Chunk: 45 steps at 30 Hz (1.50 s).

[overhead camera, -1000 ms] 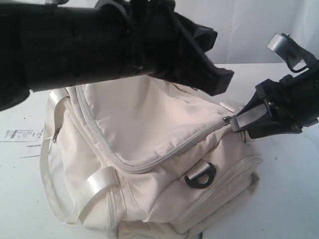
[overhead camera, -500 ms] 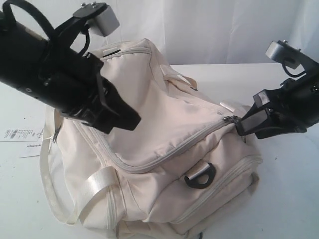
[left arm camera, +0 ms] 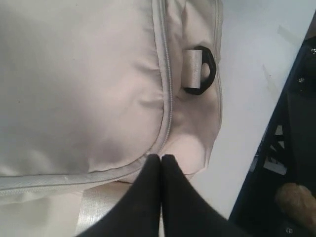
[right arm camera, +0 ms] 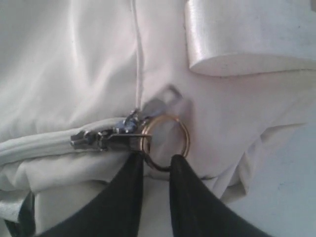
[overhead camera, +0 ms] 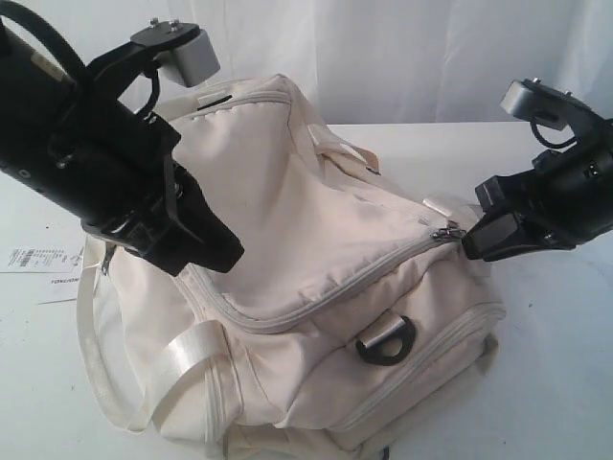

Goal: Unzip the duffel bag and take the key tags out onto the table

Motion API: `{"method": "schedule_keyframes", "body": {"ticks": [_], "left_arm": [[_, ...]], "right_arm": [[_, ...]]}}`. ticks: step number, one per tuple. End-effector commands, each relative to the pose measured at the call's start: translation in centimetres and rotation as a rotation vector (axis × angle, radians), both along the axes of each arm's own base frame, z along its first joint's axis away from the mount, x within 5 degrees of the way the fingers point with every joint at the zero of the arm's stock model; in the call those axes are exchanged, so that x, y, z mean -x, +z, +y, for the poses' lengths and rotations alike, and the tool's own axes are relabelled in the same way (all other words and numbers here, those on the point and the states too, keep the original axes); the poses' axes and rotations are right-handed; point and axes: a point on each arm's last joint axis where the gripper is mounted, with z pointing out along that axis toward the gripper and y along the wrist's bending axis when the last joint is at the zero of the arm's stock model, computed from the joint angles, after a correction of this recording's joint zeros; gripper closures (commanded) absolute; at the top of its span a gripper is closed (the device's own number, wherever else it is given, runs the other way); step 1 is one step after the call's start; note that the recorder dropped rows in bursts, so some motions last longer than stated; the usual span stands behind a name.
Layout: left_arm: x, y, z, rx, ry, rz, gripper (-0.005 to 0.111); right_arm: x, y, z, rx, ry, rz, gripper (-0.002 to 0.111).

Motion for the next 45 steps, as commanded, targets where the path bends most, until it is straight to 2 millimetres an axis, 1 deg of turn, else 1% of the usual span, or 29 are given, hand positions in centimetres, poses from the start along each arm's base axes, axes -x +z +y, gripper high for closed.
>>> {"method": "schedule_keyframes", "body": {"ticks": [1,2,6,9,13,16,17,19,23,25,27,31,33,37,40,42,45], "left_arm": [[0.4,0.4,0.1,0.008,-0.005,0.011,0.107],[0.4,0.4,0.1,0.008,-0.004,0.010,0.107],[0.4,0.4,0.1,0.009,-0.003,0.009,0.107],[0.4,0.4,0.1,0.009,-0.003,0.009,0.107],[0.4,0.4,0.1,0.009,-0.003,0.009,0.107],[0.4,0.4,0.1,0.009,-0.003,0.009,0.107],[0.4,0.4,0.1,0.009,-0.003,0.009,0.107],[0.4,0.4,0.1,0.009,-0.003,0.009,0.107],[0.4,0.4,0.1,0.008,-0.004,0.010,0.107],[0.3,0.4,0.1,0.009,-0.003,0.009,0.107],[0.3,0.4,0.1,0.010,-0.002,0.007,0.107],[0.3,0.4,0.1,0.011,-0.001,0.006,0.107],[0.3,0.4,0.1,0.013,0.000,0.005,0.107],[0.3,0.5,0.1,0.017,0.001,0.005,0.107],[0.3,0.4,0.1,0.016,0.000,0.007,0.107],[0.3,0.4,0.1,0.015,-0.001,0.008,0.107],[0.4,0.5,0.1,0.019,-0.002,0.013,0.107]], "right_arm": [[-0.3,0.0,-0.2,0.022,-0.042,-0.031,0.106],[-0.4,0.0,-0.2,0.023,-0.046,-0.036,0.108],[-0.6,0.0,-0.2,0.013,-0.066,-0.053,0.108],[-0.6,0.3,0.1,-0.028,-0.073,-0.055,0.108],[-0.3,0.3,0.2,-0.028,-0.006,-0.048,0.108],[-0.1,0.2,0.2,-0.002,0.096,-0.095,0.107],[-0.1,0.2,0.2,0.007,0.138,-0.123,0.105],[0.0,0.2,0.2,0.022,0.207,-0.171,0.097],[0.0,0.2,0.2,0.051,0.337,-0.264,0.074],[0.0,0.1,0.2,0.075,0.439,-0.336,0.069],[0.1,-0.1,0.2,0.090,0.503,-0.378,0.068],[0.3,-1.0,0.1,0.124,0.584,-0.440,0.068],[0.2,-1.5,0.1,0.149,0.584,-0.484,0.068],[-0.5,-1.6,0.2,0.157,0.513,-0.567,0.068],[-0.8,-1.6,0.3,0.149,0.471,-0.586,0.069],[-0.8,-1.6,0.3,0.146,0.474,-0.581,0.074],[-0.7,-1.9,0.5,0.117,0.479,-0.557,0.089]]}}
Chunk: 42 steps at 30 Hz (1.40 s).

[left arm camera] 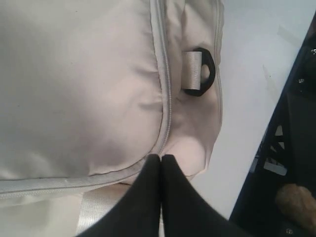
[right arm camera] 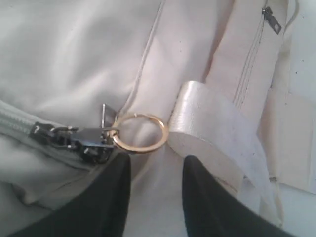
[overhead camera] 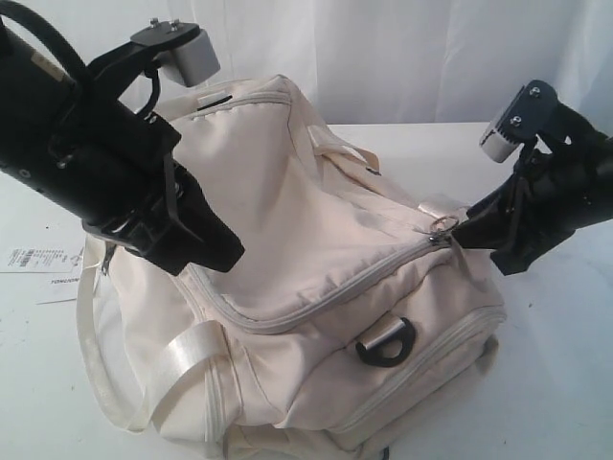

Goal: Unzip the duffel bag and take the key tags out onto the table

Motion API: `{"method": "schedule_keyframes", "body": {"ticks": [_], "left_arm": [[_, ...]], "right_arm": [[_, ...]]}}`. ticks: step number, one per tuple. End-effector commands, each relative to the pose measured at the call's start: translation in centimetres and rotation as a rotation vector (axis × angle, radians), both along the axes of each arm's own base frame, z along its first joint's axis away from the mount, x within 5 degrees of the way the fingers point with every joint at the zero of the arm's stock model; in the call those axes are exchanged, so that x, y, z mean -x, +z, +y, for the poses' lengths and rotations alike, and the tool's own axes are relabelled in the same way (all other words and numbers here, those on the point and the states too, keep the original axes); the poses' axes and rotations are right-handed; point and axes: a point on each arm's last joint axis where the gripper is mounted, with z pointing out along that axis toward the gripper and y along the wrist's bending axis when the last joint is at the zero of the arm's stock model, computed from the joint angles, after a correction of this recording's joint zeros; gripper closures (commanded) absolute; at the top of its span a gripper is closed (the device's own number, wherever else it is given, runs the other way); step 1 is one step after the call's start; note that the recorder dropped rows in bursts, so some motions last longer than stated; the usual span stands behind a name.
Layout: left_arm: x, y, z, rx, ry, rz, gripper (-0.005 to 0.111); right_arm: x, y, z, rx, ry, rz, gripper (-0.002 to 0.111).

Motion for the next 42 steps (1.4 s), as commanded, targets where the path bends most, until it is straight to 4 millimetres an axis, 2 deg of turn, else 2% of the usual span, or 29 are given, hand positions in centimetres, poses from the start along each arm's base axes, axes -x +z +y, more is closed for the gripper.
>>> {"method": "schedule_keyframes", "body": {"ticks": [1,3,4,7,11,13,16,21,23,31,35,42], "left_arm": [[0.4,0.5,0.1,0.019,-0.002,0.013,0.107],[0.4,0.5,0.1,0.019,-0.002,0.013,0.107],[0.4,0.5,0.1,0.019,-0.002,0.013,0.107],[0.4,0.5,0.1,0.019,-0.002,0.013,0.107],[0.4,0.5,0.1,0.019,-0.002,0.013,0.107],[0.4,0.5,0.1,0.021,-0.002,0.015,0.107],[0.4,0.5,0.0,0.024,-0.002,0.017,0.107],[0.4,0.5,0.0,0.024,-0.002,0.016,0.107],[0.4,0.5,0.0,0.024,-0.002,0.016,0.107],[0.4,0.5,0.0,0.025,-0.005,0.015,0.107],[0.4,0.5,0.0,0.026,-0.007,0.011,0.107],[0.4,0.5,0.0,0.026,-0.007,0.011,0.107]], "right_arm": [[0.1,-0.4,0.4,-0.045,0.005,0.038,0.095],[0.1,-0.3,0.6,-0.084,-0.008,0.050,0.106],[0.0,-0.2,0.7,-0.103,-0.018,0.052,0.108],[-0.1,0.3,1.0,-0.177,-0.067,0.070,0.108],[-0.7,1.4,1.5,-0.406,-0.304,0.242,0.108],[-0.6,1.8,1.7,-0.456,-0.353,0.327,0.108],[-0.4,2.1,1.8,-0.449,-0.357,0.390,0.098],[-0.2,1.7,1.4,-0.406,-0.440,0.478,0.059],[-0.2,1.6,1.3,-0.408,-0.470,0.499,0.051],[-0.9,0.2,1.4,-0.395,-0.505,0.551,0.054],[-1.1,-0.6,1.8,-0.431,-0.508,0.641,0.054],[-1.2,-0.8,2.1,-0.472,-0.511,0.684,0.054]]}}
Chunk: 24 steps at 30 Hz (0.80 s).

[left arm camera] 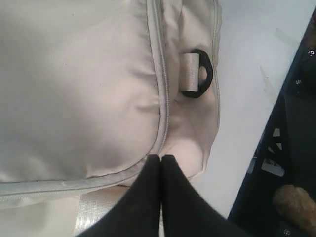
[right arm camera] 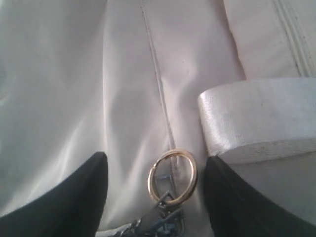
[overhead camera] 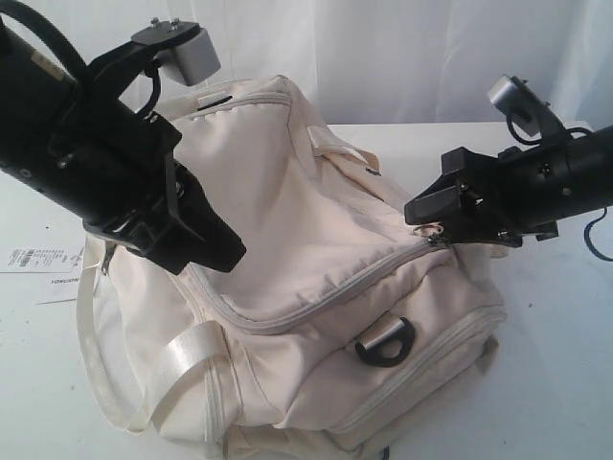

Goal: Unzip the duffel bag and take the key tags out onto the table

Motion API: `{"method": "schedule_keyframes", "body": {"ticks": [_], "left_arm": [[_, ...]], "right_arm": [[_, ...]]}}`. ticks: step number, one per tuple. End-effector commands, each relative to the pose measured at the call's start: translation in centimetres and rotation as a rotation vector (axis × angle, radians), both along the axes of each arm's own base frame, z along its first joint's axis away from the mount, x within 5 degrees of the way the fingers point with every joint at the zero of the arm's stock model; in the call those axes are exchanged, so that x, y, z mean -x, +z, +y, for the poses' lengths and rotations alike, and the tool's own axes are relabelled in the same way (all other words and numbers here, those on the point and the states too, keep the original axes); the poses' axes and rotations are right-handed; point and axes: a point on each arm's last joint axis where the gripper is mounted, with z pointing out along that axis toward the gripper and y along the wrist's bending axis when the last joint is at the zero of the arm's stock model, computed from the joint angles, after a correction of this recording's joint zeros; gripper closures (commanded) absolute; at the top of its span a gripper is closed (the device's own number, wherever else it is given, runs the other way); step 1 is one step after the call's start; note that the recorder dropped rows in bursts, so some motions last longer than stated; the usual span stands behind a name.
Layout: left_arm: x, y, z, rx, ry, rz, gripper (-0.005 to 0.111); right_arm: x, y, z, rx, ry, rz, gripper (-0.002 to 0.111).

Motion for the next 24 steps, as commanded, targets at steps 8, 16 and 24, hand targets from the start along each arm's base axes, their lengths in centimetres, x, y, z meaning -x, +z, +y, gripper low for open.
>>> {"method": "schedule_keyframes", "body": {"ticks": [8,16,24], "left_arm": [[0.36,0.47,0.06,0.020,-0.007,0.007,0.107],[0.36,0.47,0.06,0.020,-0.007,0.007,0.107],[0.36,0.47,0.06,0.020,-0.007,0.007,0.107]], "right_arm": [[-0.31,0.24,0.15,-0.032,-0.035,-0.002,0.082],[-0.47,0.20,0.07,-0.022,-0.047,-0.016,0.108],[-0.31,0.52,0.11,-0.031,-0.043,-0.021,0.108]]}}
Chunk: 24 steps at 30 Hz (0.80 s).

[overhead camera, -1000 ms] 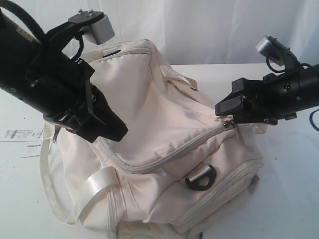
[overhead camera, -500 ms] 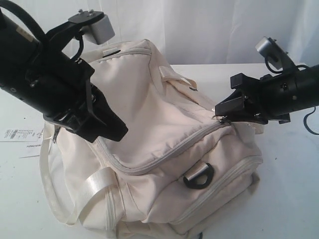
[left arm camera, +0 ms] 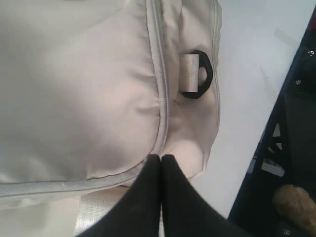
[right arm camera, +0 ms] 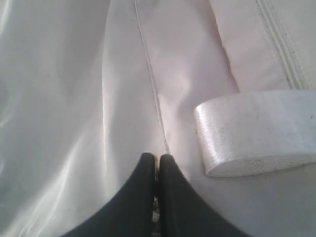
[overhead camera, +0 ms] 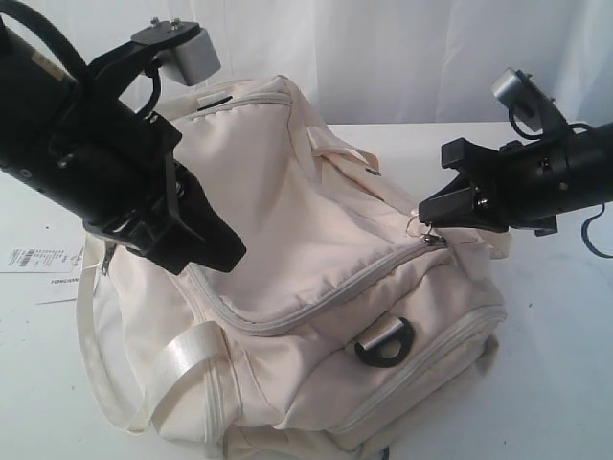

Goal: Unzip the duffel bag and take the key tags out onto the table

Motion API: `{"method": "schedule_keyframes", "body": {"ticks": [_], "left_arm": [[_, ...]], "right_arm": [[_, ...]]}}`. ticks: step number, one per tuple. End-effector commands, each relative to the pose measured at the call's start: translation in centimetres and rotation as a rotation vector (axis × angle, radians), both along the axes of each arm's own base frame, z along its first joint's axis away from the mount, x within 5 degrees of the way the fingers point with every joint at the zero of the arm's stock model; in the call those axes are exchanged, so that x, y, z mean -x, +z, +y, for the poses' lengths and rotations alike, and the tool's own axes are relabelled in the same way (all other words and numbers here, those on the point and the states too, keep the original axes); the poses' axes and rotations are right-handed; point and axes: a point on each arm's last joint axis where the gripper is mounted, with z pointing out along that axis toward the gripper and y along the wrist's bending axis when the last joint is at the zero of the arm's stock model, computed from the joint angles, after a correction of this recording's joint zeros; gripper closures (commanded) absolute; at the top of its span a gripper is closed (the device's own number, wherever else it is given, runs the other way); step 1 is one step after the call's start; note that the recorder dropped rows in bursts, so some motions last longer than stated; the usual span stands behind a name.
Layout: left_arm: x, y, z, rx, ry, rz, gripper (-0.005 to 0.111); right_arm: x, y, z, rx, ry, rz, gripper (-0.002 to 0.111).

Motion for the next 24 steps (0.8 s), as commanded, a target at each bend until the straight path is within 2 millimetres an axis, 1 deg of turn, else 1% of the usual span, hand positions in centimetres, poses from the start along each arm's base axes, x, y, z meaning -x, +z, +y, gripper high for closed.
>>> {"method": "schedule_keyframes", "body": {"ticks": [1,6,13,17,20,24], "left_arm": [[0.4,0.5,0.1,0.020,-0.007,0.007,0.107],[0.3,0.5,0.1,0.021,-0.006,0.005,0.107],[0.3,0.5,0.1,0.021,-0.006,0.005,0.107],[0.3,0.5,0.1,0.021,-0.006,0.005,0.107],[0.3,0.5,0.1,0.021,-0.006,0.005,0.107],[0.3,0.5,0.1,0.021,-0.006,0.005,0.107]], "right_arm": [[0.2,0.6,0.1,-0.014,0.008,-0.016,0.108],[1.0,2.0,0.3,-0.061,0.045,-0.048,0.108],[3.0,4.6,0.6,-0.109,0.146,-0.113,0.108],[4.0,5.4,0.7,-0.132,0.197,-0.118,0.108],[4.5,5.4,0.6,-0.136,0.201,-0.112,0.108],[5.7,4.4,1.1,-0.132,0.227,-0.083,0.108]]}}
